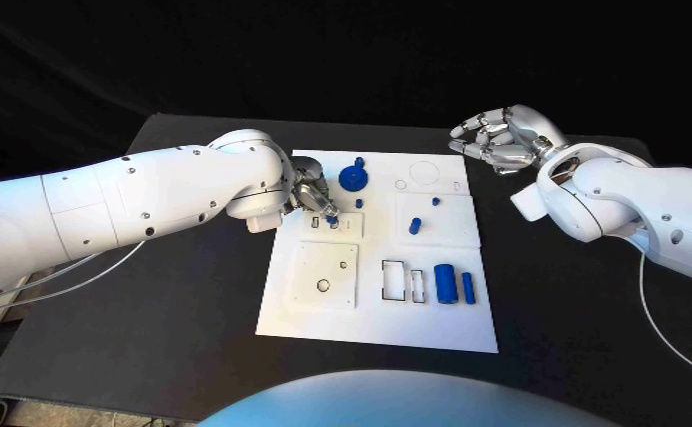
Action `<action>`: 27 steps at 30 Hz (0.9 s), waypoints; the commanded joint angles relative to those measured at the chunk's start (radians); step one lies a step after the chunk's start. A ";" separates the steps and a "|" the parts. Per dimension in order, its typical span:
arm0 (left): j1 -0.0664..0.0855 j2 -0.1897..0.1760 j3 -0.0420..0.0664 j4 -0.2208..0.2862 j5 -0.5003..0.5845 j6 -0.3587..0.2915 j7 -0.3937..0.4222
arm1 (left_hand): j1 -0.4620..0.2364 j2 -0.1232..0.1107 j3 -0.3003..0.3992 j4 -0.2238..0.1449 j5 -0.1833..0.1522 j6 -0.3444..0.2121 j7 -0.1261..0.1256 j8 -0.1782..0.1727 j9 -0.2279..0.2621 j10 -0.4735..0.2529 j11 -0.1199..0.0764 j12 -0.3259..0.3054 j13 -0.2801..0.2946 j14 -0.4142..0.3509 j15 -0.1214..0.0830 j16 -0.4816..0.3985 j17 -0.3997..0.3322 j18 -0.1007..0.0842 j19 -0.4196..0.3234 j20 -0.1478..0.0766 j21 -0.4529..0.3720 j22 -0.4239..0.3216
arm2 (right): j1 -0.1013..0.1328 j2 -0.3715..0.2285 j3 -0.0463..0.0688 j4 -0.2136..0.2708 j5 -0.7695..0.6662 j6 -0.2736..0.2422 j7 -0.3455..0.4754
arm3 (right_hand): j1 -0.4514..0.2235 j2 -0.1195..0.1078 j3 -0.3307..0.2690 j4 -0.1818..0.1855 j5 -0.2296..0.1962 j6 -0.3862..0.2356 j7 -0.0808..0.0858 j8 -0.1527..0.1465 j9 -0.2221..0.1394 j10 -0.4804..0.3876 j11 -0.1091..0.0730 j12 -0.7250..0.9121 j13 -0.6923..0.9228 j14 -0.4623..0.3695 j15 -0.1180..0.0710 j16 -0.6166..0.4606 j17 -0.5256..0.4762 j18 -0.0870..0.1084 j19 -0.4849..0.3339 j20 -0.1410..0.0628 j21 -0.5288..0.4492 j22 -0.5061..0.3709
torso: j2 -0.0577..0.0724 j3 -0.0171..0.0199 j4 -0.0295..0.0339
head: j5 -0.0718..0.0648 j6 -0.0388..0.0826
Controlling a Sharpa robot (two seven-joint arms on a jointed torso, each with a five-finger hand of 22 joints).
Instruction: Assemble the parts on the task board
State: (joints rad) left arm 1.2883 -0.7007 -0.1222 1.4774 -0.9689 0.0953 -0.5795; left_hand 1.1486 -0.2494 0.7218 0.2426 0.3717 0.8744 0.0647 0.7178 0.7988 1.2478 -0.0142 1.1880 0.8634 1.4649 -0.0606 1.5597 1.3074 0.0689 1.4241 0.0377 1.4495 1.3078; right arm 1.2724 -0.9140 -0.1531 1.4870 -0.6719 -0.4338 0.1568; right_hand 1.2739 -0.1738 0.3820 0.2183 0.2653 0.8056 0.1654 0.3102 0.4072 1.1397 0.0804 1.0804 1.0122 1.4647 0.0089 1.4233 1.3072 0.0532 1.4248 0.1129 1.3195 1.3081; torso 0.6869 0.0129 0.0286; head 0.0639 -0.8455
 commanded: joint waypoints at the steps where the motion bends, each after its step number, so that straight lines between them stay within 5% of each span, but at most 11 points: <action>1: -0.001 0.004 0.000 -0.001 -0.009 0.026 -0.002 | 0.000 0.004 0.231 -0.231 0.004 0.009 0.000 0.002 0.001 0.006 0.002 0.007 0.001 0.103 -0.009 0.006 0.253 -0.016 0.004 0.000 0.006 0.062 | -0.001 0.001 0.000 0.001 -0.008 0.013 0.004 | -0.011 0.003 -0.001 0.009 0.005 -0.007 0.000 0.007 0.000 0.007 -0.002 0.006 -0.001 0.041 -0.007 -0.003 0.000 0.010 -0.004 -0.005 -0.005 0.102 | 0.000 0.0006 -0.0002 | -0.002 -0.002; 27: -0.001 0.012 0.000 -0.012 -0.006 0.075 -0.010 | 0.000 0.002 0.234 -0.232 0.006 0.011 0.000 0.002 0.001 0.008 0.001 0.009 0.006 0.103 -0.010 0.006 0.252 -0.017 0.005 -0.001 0.007 0.064 | -0.002 0.002 0.000 0.001 -0.008 0.013 0.004 | -0.011 0.003 -0.001 0.009 0.005 -0.007 0.000 0.007 0.000 0.007 -0.002 0.006 -0.001 0.041 -0.007 -0.003 0.000 0.010 -0.004 -0.005 -0.005 0.102 | 0.001 -0.0001 0.0000 | -0.003 -0.006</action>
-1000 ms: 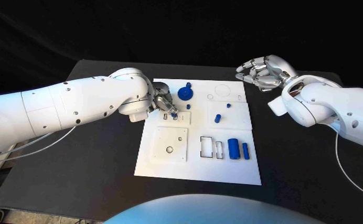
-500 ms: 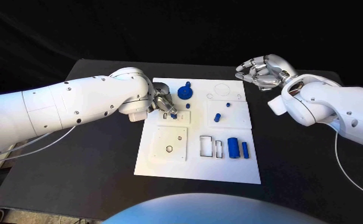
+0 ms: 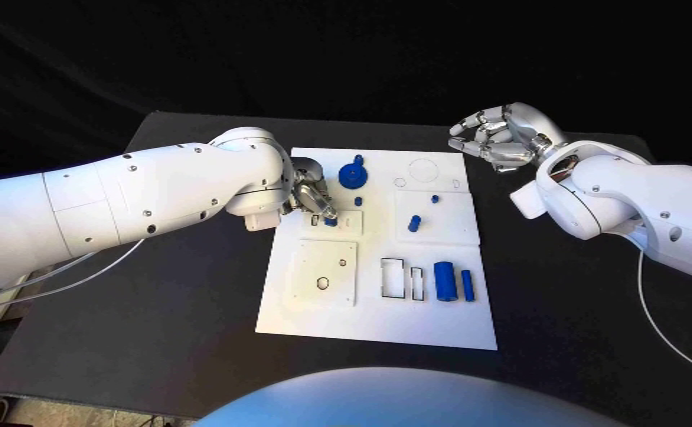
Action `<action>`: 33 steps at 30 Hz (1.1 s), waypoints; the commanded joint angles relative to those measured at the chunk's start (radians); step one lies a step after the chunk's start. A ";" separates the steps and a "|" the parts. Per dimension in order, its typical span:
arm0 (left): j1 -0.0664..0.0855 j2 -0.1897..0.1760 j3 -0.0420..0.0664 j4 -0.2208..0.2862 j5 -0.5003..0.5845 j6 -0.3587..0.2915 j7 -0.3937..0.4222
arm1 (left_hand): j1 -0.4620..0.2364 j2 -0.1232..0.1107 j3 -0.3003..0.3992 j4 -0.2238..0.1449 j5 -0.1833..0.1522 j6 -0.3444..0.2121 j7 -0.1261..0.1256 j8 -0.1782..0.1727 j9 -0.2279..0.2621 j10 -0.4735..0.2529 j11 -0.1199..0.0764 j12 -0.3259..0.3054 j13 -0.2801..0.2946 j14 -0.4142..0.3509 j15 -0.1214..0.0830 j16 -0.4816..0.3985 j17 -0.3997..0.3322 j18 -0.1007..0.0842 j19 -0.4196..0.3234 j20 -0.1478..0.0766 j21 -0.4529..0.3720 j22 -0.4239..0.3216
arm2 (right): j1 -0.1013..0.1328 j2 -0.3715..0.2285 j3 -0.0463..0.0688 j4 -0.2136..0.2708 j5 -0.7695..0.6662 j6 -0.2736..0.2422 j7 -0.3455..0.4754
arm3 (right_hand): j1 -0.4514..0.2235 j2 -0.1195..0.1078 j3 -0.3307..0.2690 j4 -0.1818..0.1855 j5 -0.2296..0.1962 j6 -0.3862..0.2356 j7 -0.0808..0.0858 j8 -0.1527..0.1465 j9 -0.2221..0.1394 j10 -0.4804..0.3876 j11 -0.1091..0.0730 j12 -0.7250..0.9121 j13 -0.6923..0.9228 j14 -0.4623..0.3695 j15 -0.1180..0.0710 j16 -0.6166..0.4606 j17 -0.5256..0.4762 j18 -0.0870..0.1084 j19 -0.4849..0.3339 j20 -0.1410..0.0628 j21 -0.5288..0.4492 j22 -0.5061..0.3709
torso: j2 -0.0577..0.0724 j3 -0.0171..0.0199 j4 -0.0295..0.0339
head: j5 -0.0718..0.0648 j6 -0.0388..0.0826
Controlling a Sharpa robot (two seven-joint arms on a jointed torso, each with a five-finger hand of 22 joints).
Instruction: Assemble the parts on the task board
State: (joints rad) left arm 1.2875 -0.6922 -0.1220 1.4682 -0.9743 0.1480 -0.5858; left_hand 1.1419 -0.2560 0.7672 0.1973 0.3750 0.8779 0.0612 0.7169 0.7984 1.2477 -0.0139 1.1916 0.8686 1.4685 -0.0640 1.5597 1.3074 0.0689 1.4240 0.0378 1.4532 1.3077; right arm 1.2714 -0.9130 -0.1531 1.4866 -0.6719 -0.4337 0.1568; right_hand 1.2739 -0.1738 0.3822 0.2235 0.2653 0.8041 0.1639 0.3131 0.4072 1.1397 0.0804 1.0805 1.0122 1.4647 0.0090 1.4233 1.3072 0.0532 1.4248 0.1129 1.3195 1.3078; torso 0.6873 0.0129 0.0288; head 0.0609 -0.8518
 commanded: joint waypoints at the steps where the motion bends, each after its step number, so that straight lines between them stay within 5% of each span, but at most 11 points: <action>1: -0.001 0.005 -0.001 -0.005 -0.001 0.022 -0.003 | 0.006 0.009 0.189 -0.187 0.002 0.007 0.003 0.003 0.002 0.008 0.001 0.005 0.001 0.099 -0.006 0.006 0.252 -0.017 0.005 -0.001 0.003 0.064 | -0.001 0.001 0.000 0.001 -0.008 0.012 0.004 | -0.011 0.003 -0.001 0.004 0.005 -0.005 0.001 0.004 0.000 0.007 -0.002 0.006 -0.001 0.041 -0.007 -0.003 0.000 0.010 -0.004 -0.005 -0.005 0.102 | 0.001 0.0002 -0.0006 | 0.000 0.000; 33: -0.005 0.042 -0.009 -0.038 0.005 0.057 -0.024 | -0.031 -0.002 0.162 -0.171 -0.005 0.008 -0.004 0.002 0.006 0.019 -0.004 0.005 0.002 0.099 -0.009 0.006 0.253 -0.017 0.005 -0.002 0.003 0.064 | -0.001 0.001 0.000 0.002 -0.008 0.014 0.005 | -0.009 0.003 -0.001 0.005 0.007 -0.007 0.001 0.006 0.000 0.007 -0.002 0.006 -0.003 0.041 -0.007 -0.005 -0.002 0.010 -0.004 -0.005 -0.007 0.102 | -0.001 0.0002 0.0003 | -0.009 -0.011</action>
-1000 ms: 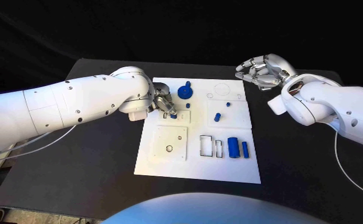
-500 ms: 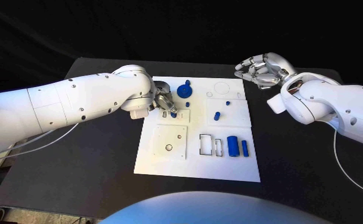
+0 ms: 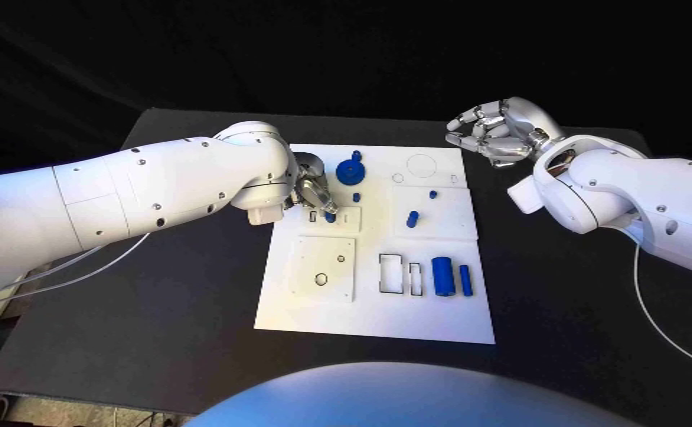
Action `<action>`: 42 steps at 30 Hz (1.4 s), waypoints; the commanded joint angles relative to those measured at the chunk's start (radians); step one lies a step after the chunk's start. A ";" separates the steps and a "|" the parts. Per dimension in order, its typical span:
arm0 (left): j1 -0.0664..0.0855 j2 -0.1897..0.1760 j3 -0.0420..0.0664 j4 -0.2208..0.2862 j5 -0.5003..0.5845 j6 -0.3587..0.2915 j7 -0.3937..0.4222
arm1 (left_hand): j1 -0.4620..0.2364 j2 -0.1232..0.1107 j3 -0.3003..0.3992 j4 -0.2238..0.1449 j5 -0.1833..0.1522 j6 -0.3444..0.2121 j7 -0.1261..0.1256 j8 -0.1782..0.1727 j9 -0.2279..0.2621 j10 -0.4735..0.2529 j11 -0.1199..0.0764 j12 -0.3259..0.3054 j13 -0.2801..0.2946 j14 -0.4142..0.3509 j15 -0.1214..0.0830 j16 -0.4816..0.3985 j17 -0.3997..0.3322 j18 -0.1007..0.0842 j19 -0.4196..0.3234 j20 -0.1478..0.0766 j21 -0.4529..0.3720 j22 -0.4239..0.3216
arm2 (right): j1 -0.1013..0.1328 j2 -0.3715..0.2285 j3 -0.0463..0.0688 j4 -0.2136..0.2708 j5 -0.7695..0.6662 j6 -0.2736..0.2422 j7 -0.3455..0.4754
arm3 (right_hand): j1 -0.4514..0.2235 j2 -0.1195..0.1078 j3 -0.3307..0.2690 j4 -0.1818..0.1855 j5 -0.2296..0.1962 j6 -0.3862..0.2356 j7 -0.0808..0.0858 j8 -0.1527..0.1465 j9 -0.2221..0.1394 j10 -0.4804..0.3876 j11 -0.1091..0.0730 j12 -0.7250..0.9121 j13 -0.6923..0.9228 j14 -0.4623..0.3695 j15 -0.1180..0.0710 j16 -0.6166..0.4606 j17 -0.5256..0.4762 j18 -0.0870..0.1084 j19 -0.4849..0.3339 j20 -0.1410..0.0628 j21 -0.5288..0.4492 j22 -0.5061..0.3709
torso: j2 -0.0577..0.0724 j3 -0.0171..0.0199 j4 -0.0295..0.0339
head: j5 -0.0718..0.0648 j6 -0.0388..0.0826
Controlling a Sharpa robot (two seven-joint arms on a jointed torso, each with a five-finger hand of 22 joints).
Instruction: Assemble the parts on the task board
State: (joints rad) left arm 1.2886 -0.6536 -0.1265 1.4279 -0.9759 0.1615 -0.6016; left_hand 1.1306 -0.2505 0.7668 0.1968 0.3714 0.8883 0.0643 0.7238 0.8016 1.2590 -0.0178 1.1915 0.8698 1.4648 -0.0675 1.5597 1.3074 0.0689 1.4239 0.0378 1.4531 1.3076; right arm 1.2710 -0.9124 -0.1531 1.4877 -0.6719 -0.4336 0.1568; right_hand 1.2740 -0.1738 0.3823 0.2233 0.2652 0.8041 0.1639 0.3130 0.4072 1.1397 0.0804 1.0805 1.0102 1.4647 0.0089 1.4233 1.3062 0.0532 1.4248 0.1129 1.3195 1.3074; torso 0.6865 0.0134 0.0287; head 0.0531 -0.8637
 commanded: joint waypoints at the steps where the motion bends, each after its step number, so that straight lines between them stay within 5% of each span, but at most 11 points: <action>1: -0.006 0.003 -0.005 0.002 0.007 0.044 -0.009 | -0.025 -0.010 0.156 -0.168 -0.002 -0.004 -0.010 -0.004 0.004 0.008 -0.001 0.004 0.000 0.103 -0.006 0.006 0.252 -0.017 0.004 -0.002 0.002 0.064 | -0.001 0.000 0.000 0.001 -0.008 0.013 0.005 | -0.009 0.003 -0.001 0.005 0.007 -0.007 0.001 0.006 0.000 0.007 -0.002 0.006 -0.001 0.041 -0.007 -0.005 -0.001 0.010 -0.004 -0.005 -0.007 0.102 | 0.000 -0.0007 0.0008 | -0.002 0.001; 8: -0.006 0.002 -0.005 -0.005 0.010 0.039 -0.012 | -0.135 -0.023 -0.018 -0.046 -0.017 0.024 -0.023 -0.031 -0.017 0.012 -0.009 0.006 0.007 0.103 -0.013 0.006 0.253 -0.017 0.005 -0.007 -0.003 0.062 | -0.001 0.000 0.000 0.000 -0.008 0.013 0.006 | -0.009 0.003 -0.001 0.006 0.007 -0.007 0.001 0.007 0.000 0.005 -0.002 0.005 -0.003 0.041 -0.007 -0.005 -0.001 0.010 -0.005 -0.005 -0.008 0.101 | 0.000 -0.0005 0.0012 | -0.001 0.003; 10: -0.006 0.002 -0.005 -0.007 0.013 0.034 -0.012 | -0.140 -0.019 -0.132 -0.003 -0.018 0.032 -0.022 -0.040 -0.023 0.009 -0.008 0.006 0.009 0.103 -0.012 0.006 0.253 -0.018 0.006 -0.007 -0.004 0.062 | -0.001 0.000 0.000 0.000 -0.008 0.014 0.006 | -0.009 0.002 -0.002 0.006 0.007 -0.008 0.001 0.007 0.000 0.006 -0.002 0.006 -0.001 0.041 -0.007 -0.004 0.001 0.010 -0.003 -0.005 -0.005 0.103 | 0.000 -0.0007 0.0010 | -0.002 0.004; 13: -0.006 0.001 -0.005 -0.010 0.017 0.026 -0.011 | -0.129 -0.011 -0.207 0.031 -0.017 0.035 -0.020 -0.047 -0.026 0.009 -0.007 0.007 0.013 0.103 -0.012 0.006 0.253 -0.018 0.008 -0.006 -0.005 0.063 | -0.001 -0.001 0.000 0.000 -0.008 0.014 0.006 | -0.012 0.003 -0.003 0.009 0.006 -0.009 0.001 0.008 -0.001 0.007 -0.002 0.007 -0.002 0.041 -0.007 -0.003 0.002 0.009 -0.002 -0.005 -0.005 0.103 | 0.000 -0.0009 0.0007 | -0.002 0.004; 28: -0.006 -0.013 -0.004 -0.008 0.015 -0.005 -0.008 | -0.115 -0.011 -0.315 0.091 -0.019 0.042 -0.020 -0.050 -0.026 0.016 -0.007 0.015 0.028 0.103 -0.012 0.006 0.253 -0.019 0.012 -0.007 -0.004 0.068 | -0.002 -0.001 0.000 -0.001 -0.007 0.013 0.007 | -0.016 0.003 -0.006 0.014 0.006 -0.010 0.001 0.009 -0.001 0.006 -0.002 0.006 -0.003 0.041 -0.007 -0.005 0.000 0.010 -0.004 -0.005 -0.008 0.102 | 0.000 -0.0016 0.0008 | -0.002 0.009; 37: 0.001 -0.051 0.046 0.016 0.042 -0.027 0.006 | -0.100 0.004 -0.367 0.094 -0.013 -0.008 0.000 -0.088 -0.042 -0.053 0.010 -0.057 -0.085 0.102 0.001 0.005 0.251 -0.013 -0.005 -0.001 -0.021 0.043 | -0.003 -0.002 0.000 -0.002 -0.007 0.010 0.007 | -0.018 0.003 -0.007 0.016 0.006 -0.010 0.001 0.010 -0.001 0.005 -0.002 0.005 -0.005 0.041 -0.007 -0.005 0.000 0.010 -0.004 -0.005 -0.009 0.101 | 0.000 -0.0006 -0.0003 | -0.003 0.018; 42: 0.030 -0.077 0.072 0.009 0.079 0.020 0.013 | -0.058 0.018 -0.395 0.094 -0.010 -0.056 0.030 -0.150 -0.087 -0.091 0.035 -0.087 -0.134 0.102 0.022 0.004 0.248 -0.007 -0.025 0.016 -0.041 0.017 | -0.004 -0.003 0.000 -0.004 -0.007 0.010 0.007 | -0.018 0.003 -0.007 0.016 0.006 -0.010 0.001 0.010 -0.001 0.005 -0.002 0.005 -0.005 0.041 -0.007 -0.005 0.000 0.010 -0.004 -0.005 -0.009 0.101 | 0.000 -0.0004 0.0002 | -0.004 0.023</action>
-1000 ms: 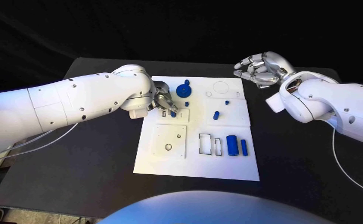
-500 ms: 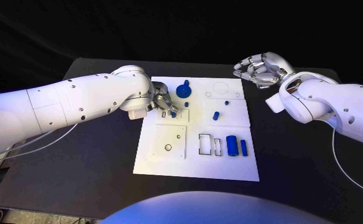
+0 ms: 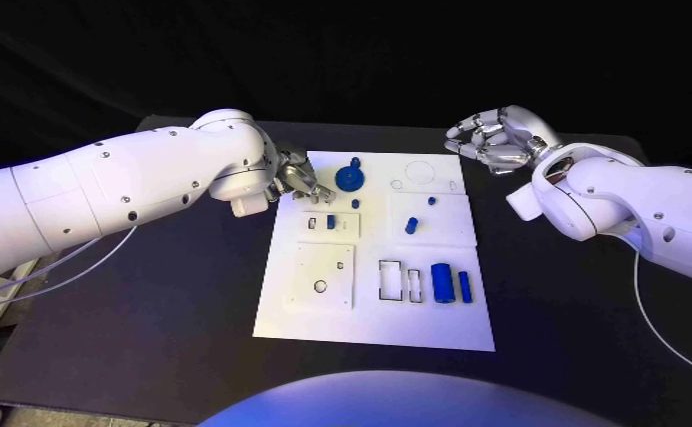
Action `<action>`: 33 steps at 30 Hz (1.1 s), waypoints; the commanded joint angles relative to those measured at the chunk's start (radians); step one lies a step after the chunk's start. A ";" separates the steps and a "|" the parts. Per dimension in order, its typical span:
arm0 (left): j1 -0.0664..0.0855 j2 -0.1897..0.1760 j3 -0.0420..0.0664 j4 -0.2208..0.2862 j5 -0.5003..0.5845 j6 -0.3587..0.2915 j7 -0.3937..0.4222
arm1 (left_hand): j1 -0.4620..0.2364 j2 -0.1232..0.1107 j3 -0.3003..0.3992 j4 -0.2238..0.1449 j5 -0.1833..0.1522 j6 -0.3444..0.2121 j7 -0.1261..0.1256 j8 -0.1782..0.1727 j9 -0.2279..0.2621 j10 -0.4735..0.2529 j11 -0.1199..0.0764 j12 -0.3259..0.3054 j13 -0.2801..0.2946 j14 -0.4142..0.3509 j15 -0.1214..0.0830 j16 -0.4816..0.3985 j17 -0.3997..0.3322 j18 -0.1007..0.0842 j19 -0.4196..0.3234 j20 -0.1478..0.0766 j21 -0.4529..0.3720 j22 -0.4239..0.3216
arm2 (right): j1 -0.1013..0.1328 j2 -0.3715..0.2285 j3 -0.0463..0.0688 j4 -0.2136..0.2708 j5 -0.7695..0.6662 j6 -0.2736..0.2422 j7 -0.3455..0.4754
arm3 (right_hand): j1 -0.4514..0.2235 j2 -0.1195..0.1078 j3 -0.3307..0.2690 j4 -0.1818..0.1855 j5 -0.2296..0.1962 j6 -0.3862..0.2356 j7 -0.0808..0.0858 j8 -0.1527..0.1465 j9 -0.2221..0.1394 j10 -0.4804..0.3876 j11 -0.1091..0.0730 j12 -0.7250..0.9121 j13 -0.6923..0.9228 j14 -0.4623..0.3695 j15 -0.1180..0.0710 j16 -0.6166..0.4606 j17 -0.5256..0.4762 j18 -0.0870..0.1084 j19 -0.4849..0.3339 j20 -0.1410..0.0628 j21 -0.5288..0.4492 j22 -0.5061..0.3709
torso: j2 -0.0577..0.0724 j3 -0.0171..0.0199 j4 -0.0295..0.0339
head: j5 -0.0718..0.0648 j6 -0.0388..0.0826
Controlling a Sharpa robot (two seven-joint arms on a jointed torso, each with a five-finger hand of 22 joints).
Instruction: Assemble the parts on the task board
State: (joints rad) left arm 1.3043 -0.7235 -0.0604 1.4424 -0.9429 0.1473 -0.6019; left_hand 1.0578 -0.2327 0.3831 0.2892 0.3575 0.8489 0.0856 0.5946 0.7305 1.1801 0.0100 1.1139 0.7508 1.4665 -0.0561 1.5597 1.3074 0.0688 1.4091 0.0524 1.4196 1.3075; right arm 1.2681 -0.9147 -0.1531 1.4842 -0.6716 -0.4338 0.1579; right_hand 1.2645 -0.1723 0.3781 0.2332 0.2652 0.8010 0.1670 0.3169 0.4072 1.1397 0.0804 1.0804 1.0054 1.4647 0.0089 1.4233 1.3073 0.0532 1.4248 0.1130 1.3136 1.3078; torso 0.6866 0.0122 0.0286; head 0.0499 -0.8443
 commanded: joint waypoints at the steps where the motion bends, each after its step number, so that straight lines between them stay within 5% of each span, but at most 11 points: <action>1: 0.021 -0.011 0.009 -0.013 0.050 0.044 0.015 | 0.024 0.003 -0.019 0.001 0.003 -0.025 0.016 -0.037 -0.031 -0.018 0.014 -0.012 -0.020 0.100 0.017 0.004 0.248 -0.005 -0.015 0.007 -0.012 0.011 | -0.001 0.000 0.000 -0.001 -0.007 0.010 0.006 | -0.008 0.001 -0.003 0.006 0.006 -0.008 -0.002 0.006 -0.001 0.005 -0.002 0.005 0.000 0.041 -0.007 -0.005 -0.001 0.010 -0.004 -0.005 -0.004 0.101 | 0.000 0.0013 0.0008 | -0.001 0.005; 11: 0.055 0.019 0.017 -0.113 -0.004 0.103 0.024 | 0.028 0.013 -0.029 0.002 0.005 -0.025 0.021 -0.050 -0.047 -0.021 0.019 -0.011 -0.022 0.100 0.022 0.004 0.248 -0.004 -0.016 0.013 -0.014 0.009 | -0.001 0.002 0.000 -0.003 -0.007 0.011 0.006 | -0.008 0.001 -0.003 0.006 0.006 -0.008 -0.002 0.006 -0.001 0.005 -0.002 0.005 0.000 0.041 -0.007 -0.005 -0.001 0.010 -0.004 -0.005 -0.004 0.101 | 0.001 -0.0008 0.0011 | 0.002 0.014; 20: 0.050 0.075 -0.003 -0.207 -0.068 0.136 0.032 | 0.038 0.021 -0.029 0.001 0.006 -0.020 0.021 -0.053 -0.054 -0.020 0.019 -0.009 -0.020 0.100 0.023 0.004 0.248 -0.004 -0.015 0.015 -0.014 0.010 | -0.001 0.004 0.000 -0.003 -0.007 0.012 0.005 | -0.007 0.001 -0.003 0.006 0.006 -0.008 -0.002 0.007 -0.001 0.005 -0.002 0.006 0.000 0.041 -0.007 -0.005 -0.001 0.010 -0.003 -0.005 -0.003 0.101 | 0.002 -0.0009 -0.0009 | 0.004 0.013; 33: 0.039 0.115 -0.021 -0.260 -0.077 0.157 0.037 | 0.042 0.025 -0.028 0.001 0.006 -0.016 0.020 -0.053 -0.057 -0.019 0.019 -0.006 -0.017 0.100 0.023 0.004 0.248 -0.005 -0.012 0.016 -0.011 0.014 | -0.001 0.006 0.000 -0.002 -0.007 0.012 0.005 | -0.007 0.001 -0.003 0.006 0.006 -0.008 -0.002 0.007 -0.001 0.005 -0.002 0.006 0.000 0.041 -0.007 -0.005 -0.001 0.010 -0.003 -0.005 -0.003 0.101 | 0.001 0.0003 0.0006 | 0.004 0.007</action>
State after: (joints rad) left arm 1.3437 -0.6117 -0.0819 1.1844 -1.0052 0.2749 -0.5779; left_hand 1.0943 -0.2093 0.3601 0.2923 0.3575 0.8274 0.1034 0.5477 0.6752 1.1633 0.0268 1.1058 0.7331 1.4667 -0.0370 1.5597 1.3074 0.0689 1.3970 0.0645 1.4068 1.3074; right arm 1.2675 -0.9097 -0.1531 1.4814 -0.6716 -0.4337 0.1577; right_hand 1.2646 -0.1724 0.3782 0.2331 0.2652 0.8010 0.1669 0.3207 0.4072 1.1397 0.0804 1.0804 1.0056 1.4647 0.0089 1.4233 1.3070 0.0533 1.4248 0.1129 1.3136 1.3075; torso 0.6886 0.0119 0.0284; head 0.0539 -0.8362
